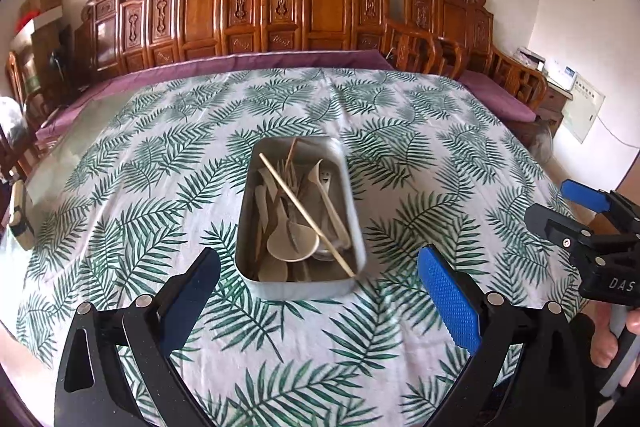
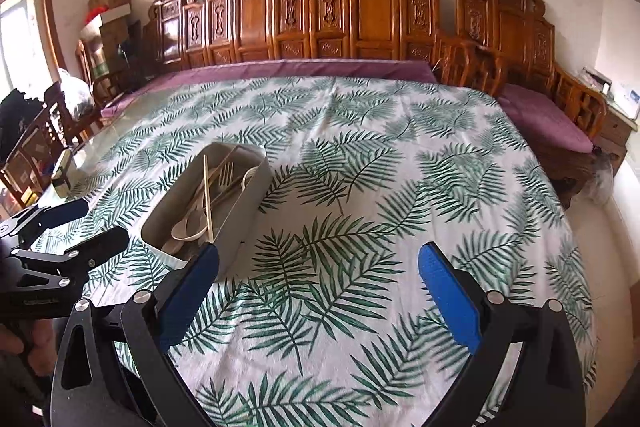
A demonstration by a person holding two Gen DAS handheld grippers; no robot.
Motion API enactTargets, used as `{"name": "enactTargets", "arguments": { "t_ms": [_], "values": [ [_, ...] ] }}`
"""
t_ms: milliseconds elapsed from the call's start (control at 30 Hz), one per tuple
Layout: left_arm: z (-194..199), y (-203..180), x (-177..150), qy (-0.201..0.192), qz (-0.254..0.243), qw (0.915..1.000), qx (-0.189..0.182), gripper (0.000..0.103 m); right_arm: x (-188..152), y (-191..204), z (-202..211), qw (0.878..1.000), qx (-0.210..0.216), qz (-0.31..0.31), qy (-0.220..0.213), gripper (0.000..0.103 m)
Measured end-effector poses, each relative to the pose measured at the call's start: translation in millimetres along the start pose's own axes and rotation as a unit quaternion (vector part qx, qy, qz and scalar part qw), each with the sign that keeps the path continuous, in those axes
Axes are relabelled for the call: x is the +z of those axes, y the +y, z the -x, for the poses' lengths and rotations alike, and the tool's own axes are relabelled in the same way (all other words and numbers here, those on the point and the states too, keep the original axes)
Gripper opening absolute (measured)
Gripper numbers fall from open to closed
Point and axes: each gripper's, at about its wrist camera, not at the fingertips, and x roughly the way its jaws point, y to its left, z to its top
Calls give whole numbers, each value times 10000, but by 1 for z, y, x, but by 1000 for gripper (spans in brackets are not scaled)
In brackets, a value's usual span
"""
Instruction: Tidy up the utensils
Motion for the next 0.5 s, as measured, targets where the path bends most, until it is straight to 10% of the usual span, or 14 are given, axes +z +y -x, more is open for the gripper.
{"name": "enactTargets", "arguments": {
  "t_ms": [500],
  "values": [
    [88, -29, 11, -710, -60, 9975, 29, 95, -2, -13, 97, 9962, -129, -239, -832, 100]
  ]
}}
